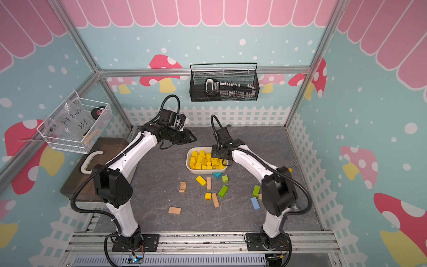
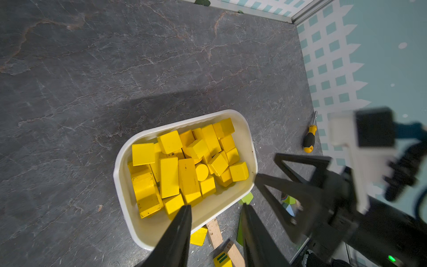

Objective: Pick out the yellow building blocks
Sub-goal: Place the building block in the storage box.

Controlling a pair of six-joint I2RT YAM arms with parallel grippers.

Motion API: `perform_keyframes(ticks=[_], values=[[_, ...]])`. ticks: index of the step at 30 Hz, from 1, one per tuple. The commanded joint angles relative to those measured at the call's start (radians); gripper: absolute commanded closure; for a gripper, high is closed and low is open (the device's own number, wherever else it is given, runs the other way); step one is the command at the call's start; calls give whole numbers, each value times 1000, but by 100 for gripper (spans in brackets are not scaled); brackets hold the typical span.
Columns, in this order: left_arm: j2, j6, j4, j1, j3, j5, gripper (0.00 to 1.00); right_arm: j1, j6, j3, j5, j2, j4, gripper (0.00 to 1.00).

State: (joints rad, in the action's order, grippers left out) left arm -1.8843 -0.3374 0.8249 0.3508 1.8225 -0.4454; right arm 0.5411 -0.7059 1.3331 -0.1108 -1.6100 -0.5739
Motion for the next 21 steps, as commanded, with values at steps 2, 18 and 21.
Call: perform_keyframes(ticks=[2, 18, 21], values=[[-20, 9, -11, 39, 1, 15, 59, -4, 42, -296, -76, 333, 69, 28], [96, -141, -79, 291, -369, 270, 53, -5, -132, -888, -89, 914, 201, 28], [127, -216, -107, 322, -473, 308, 54, -5, -127, -889, -98, 932, 200, 27]])
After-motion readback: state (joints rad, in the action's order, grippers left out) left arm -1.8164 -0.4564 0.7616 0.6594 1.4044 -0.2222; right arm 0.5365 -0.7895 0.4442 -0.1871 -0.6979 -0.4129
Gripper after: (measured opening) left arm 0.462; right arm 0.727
